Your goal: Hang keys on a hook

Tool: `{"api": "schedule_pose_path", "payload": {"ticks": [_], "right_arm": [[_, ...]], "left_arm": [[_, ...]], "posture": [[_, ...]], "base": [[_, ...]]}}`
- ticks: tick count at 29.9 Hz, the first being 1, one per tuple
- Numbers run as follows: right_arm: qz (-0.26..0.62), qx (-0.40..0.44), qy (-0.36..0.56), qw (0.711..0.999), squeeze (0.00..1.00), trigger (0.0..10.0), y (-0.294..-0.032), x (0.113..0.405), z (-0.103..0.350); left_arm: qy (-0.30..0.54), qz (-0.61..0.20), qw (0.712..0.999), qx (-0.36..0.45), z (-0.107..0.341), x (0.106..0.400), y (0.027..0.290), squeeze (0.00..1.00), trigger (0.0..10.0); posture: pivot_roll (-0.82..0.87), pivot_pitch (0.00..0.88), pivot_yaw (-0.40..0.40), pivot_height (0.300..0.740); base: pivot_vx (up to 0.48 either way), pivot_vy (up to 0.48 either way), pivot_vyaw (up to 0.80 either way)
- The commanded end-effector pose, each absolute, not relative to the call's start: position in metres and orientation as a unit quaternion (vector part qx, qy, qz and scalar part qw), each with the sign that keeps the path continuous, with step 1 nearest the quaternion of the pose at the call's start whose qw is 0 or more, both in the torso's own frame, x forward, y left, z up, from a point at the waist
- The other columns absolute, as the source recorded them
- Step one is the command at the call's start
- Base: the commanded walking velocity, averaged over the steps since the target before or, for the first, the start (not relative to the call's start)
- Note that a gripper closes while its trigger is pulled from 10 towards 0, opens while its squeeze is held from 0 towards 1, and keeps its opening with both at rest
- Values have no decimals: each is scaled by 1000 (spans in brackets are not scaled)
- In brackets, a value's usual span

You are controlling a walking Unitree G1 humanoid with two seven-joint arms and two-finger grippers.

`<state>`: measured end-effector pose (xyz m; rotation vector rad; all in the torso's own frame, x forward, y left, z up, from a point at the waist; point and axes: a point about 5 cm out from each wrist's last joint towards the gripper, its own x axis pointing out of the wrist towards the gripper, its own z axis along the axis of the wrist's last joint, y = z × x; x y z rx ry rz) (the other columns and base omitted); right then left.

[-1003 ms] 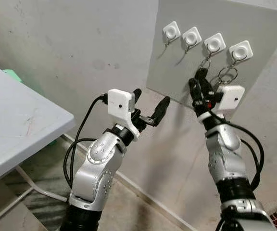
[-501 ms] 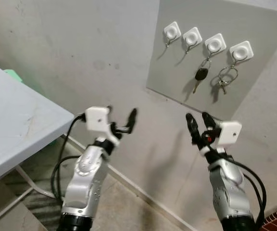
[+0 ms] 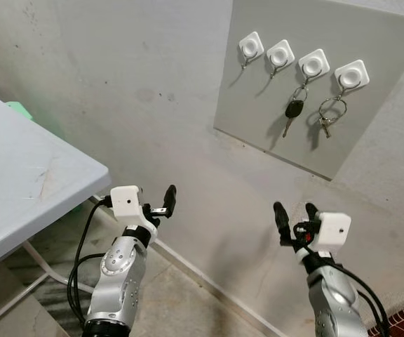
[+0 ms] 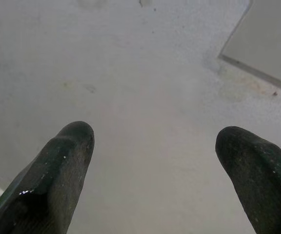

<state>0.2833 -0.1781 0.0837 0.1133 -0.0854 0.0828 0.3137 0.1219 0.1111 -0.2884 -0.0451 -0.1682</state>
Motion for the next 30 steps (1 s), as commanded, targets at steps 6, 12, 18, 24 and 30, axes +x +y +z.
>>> {"api": "schedule_pose_path", "payload": {"ticks": [6,12,18,24,30], "right_arm": [[45,28,-60,997,0,10000,-174,282,96],[49,24,-64,996,0,10000,-174,279,100],[50,-1,-54,997,0,10000,-174,276,96],[55,-18,-51,997,0,10000,-171,277,97],[59,-24,-49,997,0,10000,-171,278,97]], "left_arm": [[-50,-99,983,-148,122,314,119,0,10000],[-59,-114,982,-138,121,308,118,0,10000],[-53,-116,985,-120,115,305,120,0,10000],[-54,-117,985,-112,117,306,120,0,10000],[-55,-112,986,-107,117,307,121,0,10000]], "posture": [[6,23,-47,740],[5,24,-49,740],[7,20,-52,740],[13,9,-56,740],[14,2,-58,740]], "base": [[0,0,0],[0,0,0],[0,0,0],[0,0,667],[0,0,800]]}}
